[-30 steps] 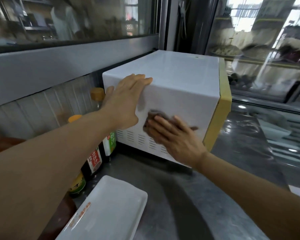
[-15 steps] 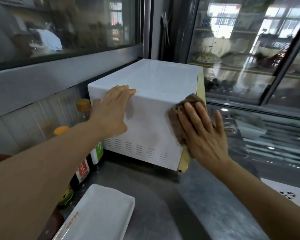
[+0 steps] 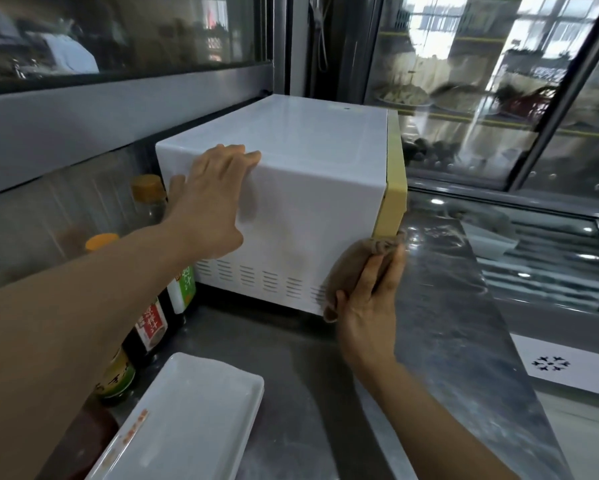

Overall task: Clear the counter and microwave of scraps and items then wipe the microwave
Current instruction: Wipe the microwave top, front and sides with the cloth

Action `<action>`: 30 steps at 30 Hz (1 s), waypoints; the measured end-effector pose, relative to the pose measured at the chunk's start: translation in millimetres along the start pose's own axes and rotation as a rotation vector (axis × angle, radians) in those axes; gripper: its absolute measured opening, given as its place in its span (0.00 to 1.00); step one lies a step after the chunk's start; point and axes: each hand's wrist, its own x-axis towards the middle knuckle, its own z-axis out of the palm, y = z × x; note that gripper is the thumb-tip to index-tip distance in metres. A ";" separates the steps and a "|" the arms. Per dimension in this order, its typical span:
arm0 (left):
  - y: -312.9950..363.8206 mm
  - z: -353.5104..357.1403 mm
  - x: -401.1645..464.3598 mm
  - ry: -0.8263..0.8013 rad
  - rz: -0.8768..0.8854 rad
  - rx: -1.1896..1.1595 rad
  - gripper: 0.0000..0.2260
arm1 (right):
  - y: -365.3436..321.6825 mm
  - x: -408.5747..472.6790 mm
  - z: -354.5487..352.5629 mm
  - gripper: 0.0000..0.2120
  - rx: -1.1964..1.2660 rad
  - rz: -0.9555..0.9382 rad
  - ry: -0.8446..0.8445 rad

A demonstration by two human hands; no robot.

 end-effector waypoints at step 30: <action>7.3 19.8 2.1 0.114 -0.018 -0.021 0.47 | 9.1 -11.7 2.4 0.29 0.076 0.574 -0.300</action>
